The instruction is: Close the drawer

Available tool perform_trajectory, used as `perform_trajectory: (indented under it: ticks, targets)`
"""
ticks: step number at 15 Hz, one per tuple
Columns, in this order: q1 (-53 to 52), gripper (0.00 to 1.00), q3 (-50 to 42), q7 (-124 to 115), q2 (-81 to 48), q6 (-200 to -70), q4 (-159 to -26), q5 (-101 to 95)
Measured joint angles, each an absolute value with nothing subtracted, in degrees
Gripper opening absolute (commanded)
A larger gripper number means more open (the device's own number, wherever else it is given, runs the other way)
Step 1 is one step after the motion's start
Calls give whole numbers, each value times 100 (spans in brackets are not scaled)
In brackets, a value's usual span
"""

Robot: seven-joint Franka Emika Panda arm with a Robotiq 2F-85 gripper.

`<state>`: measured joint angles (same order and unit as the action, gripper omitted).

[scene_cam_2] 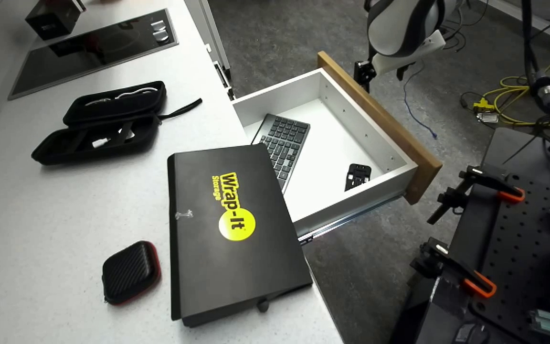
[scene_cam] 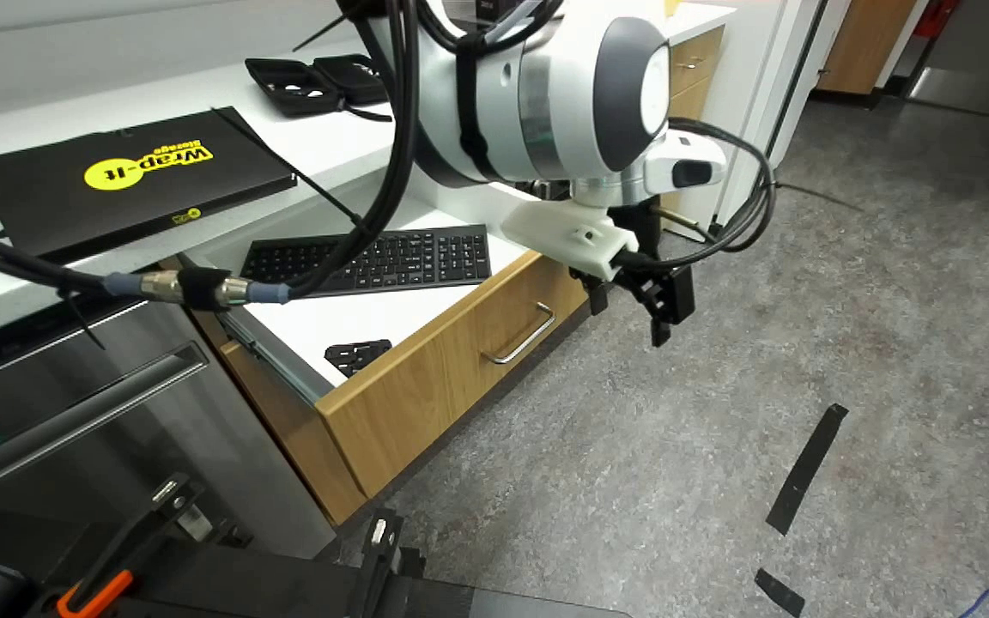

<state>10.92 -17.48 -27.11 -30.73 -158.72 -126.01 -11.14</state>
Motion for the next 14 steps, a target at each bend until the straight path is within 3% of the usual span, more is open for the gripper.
perform_trajectory:
  ticks: [8, 14]
  targets:
    - [1225, 100, -534, -1567, -3509, -15924, -12106, 480]
    - [998, 100, 87, -1408, -4532, -15239, -10677, 668]
